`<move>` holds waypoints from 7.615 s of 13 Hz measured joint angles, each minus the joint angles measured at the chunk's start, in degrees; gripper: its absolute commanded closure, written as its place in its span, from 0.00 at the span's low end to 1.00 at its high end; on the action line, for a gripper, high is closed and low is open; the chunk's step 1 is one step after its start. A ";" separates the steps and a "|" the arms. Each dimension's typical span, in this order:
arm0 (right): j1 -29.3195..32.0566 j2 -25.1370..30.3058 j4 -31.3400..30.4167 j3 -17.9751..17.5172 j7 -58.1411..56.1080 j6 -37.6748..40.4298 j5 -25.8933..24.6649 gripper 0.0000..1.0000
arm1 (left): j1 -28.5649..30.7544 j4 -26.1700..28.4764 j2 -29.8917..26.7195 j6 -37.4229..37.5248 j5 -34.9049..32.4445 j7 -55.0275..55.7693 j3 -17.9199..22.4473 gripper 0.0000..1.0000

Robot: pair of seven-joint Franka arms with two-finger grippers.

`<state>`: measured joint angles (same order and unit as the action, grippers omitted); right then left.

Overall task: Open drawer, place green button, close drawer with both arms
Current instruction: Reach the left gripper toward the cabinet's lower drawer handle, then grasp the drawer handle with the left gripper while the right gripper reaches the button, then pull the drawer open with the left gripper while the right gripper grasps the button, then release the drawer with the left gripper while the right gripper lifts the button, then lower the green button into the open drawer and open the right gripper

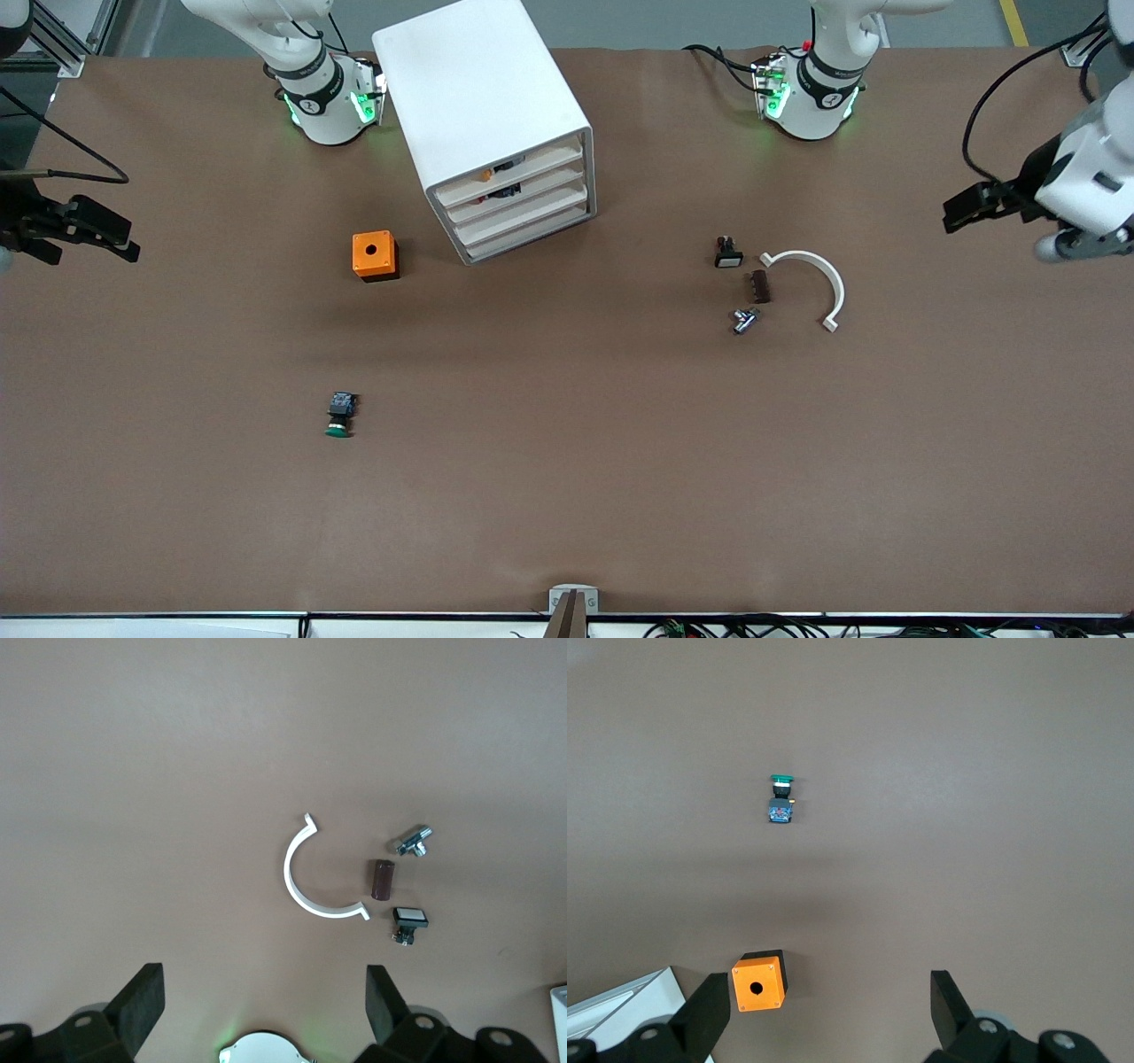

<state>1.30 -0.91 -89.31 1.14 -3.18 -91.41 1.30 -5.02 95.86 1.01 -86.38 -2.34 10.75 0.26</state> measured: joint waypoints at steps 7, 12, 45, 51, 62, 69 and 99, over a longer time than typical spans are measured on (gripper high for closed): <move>-0.05 0.12 0.08 -0.17 0.00 -0.16 -0.01 0.00 | -4.64 -5.36 17.62 -0.14 8.44 25.90 -2.05 0.00; -0.13 0.12 0.03 -0.27 -0.02 -0.08 -0.01 0.00 | -9.81 -7.27 26.45 0.03 20.83 48.69 -2.24 0.00; -9.51 -38.80 -8.02 0.12 21.58 -42.58 5.38 0.40 | -31.28 -9.94 52.03 -1.87 66.63 116.52 -0.41 0.99; -9.54 -38.75 -7.99 0.07 23.76 -41.73 5.63 0.97 | -25.28 -15.05 53.14 -2.77 66.05 116.01 1.37 0.60; -13.28 -29.47 -6.28 -0.71 42.26 -25.57 10.93 0.98 | -20.57 -22.43 51.90 -0.56 57.37 114.81 3.57 0.00; -24.63 -22.07 -7.58 -1.17 72.64 -16.61 13.06 0.97 | -14.14 -24.51 45.27 1.10 44.36 112.64 3.63 0.00; -30.76 -19.62 -8.76 1.86 84.26 -27.92 10.76 0.00 | -23.53 -24.40 42.67 -11.75 29.82 55.94 2.83 0.00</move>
<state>-29.45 -20.53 -98.07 2.99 81.09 -119.32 12.06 -28.55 71.46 43.68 -98.14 27.48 66.69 3.09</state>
